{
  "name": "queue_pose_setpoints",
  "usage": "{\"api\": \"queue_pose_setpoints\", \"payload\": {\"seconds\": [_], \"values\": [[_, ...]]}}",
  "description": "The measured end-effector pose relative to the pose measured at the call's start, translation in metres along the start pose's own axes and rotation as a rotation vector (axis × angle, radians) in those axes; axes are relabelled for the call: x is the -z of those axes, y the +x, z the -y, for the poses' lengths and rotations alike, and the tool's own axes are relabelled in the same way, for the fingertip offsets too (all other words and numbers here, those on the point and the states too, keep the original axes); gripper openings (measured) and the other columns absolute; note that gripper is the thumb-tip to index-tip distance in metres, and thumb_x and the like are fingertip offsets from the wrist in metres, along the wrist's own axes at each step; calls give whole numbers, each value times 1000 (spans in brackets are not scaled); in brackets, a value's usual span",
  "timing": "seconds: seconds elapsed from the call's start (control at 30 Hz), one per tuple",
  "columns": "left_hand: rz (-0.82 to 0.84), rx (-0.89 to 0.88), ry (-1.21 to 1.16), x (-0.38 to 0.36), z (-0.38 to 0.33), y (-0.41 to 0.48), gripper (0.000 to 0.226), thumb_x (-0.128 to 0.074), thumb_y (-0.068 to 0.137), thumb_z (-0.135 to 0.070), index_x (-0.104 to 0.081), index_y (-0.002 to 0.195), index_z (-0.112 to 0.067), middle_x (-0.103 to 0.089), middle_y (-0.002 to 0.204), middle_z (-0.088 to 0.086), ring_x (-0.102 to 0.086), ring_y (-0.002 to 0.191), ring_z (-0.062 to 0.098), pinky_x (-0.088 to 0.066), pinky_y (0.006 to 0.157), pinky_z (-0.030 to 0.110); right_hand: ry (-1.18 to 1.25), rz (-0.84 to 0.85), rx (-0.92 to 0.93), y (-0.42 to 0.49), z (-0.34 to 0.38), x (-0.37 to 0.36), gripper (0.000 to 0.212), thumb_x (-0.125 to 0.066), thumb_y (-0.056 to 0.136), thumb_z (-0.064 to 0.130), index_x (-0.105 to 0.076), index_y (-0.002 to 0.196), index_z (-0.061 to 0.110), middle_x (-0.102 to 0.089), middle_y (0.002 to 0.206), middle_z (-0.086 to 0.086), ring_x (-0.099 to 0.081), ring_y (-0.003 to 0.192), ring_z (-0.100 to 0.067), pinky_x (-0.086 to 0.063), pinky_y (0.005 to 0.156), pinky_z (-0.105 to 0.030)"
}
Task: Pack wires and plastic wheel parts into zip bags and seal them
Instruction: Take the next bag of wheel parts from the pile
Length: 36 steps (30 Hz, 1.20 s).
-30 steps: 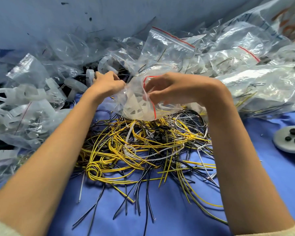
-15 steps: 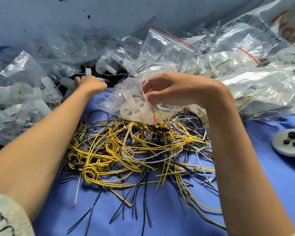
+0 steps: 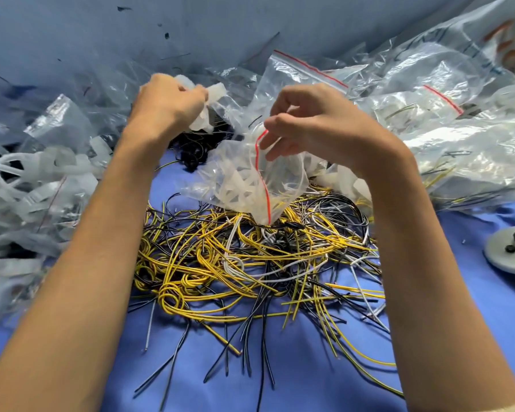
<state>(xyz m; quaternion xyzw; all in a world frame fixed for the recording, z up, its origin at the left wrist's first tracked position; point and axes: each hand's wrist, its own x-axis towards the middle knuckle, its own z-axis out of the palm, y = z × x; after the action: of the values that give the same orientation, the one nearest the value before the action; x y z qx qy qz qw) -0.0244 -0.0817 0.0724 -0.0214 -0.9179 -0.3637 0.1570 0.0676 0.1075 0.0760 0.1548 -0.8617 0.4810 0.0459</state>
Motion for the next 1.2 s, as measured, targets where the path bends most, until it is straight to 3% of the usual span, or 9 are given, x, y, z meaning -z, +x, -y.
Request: {"api": "queue_pose_setpoints", "payload": {"seconds": [0.13, 0.27, 0.43, 0.63, 0.73, 0.87, 1.0, 1.1, 1.2], "values": [[67, -4, -272, 16, -10, -17, 23, -52, 72, -39, -62, 63, -20, -67, 81, 6, -60, 81, 22, -51, 83, 33, -56, 51, -88, -3, -7, 3, 26, -58, 92, 20, -46, 115, 18, -72, 91, -9, -72, 72, -20, -58, 79, -44], [234, -82, -446, 17, -22, -35, 29, -56, 91, -18, -52, 63, -18, -58, 50, -13, -55, 48, 1, -46, 56, 14, -110, 109, -102, -2, -12, 3, 65, -64, 88, 34, -28, 142, 29, -72, 96, -6, -72, 70, -18, -59, 74, -40], [466, -221, -322, 7, -39, -52, 21, -59, 89, -15, -56, 69, -21, -58, 73, 0, -51, 71, 15, -46, 78, 31, -211, 42, -3, -4, -12, 3, 29, -58, 86, 52, -56, 110, 35, -66, 73, 17, -66, 57, -5, -56, 52, -25], [572, -280, -325, 8, -44, -61, 4, -55, 93, -21, -55, 90, -24, -62, 77, -8, -57, 66, -2, -49, 69, 14, -225, -11, -37, -4, -20, 7, 37, -54, 88, 55, -61, 107, 25, -68, 90, 2, -70, 67, -22, -59, 54, -35], [555, -258, -171, 6, -41, -59, 34, -59, 89, -39, -35, 107, -23, -69, 94, 4, -66, 86, 12, -52, 87, 32, -137, -60, -87, -2, -23, 6, 36, -54, 86, 57, -66, 88, 22, -69, 76, 1, -69, 60, -19, -57, 53, -31], [632, -345, 135, 7, -47, -66, 38, -55, 86, -51, -43, 86, -15, -64, 84, 8, -56, 76, 22, -43, 68, 34, -89, -175, -178, 5, -28, 6, 47, -57, 84, 59, -65, 73, 13, -67, 59, 1, -69, 58, -22, -60, 59, -36], [783, -449, 364, 11, -56, -77, 43, -49, 80, -61, -58, 85, -19, -64, 87, -1, -58, 83, 17, -45, 74, 31, 53, -233, -317, 8, -29, 8, 44, -49, 86, 61, -57, 96, 18, -67, 79, -6, -70, 57, -22, -59, 58, -34], [756, -518, 339, 8, -63, -85, 32, -52, 80, -59, -58, 99, -34, -53, 90, -9, -53, 84, 4, -41, 74, 25, 121, -266, -331, 8, -25, 9, 48, -44, 86, 63, -59, 88, 17, -69, 67, -3, -70, 56, -20, -53, 50, -25], [715, -588, 380, -5, -71, -94, 32, -54, 82, -57, -57, 109, -41, -34, 86, -14, -44, 86, 13, -37, 83, 26, 167, -290, -317, 8, -21, 9, 50, -43, 86, 65, -58, 88, 17, -66, 61, -2, -64, 48, -14, -46, 45, -19]]}}
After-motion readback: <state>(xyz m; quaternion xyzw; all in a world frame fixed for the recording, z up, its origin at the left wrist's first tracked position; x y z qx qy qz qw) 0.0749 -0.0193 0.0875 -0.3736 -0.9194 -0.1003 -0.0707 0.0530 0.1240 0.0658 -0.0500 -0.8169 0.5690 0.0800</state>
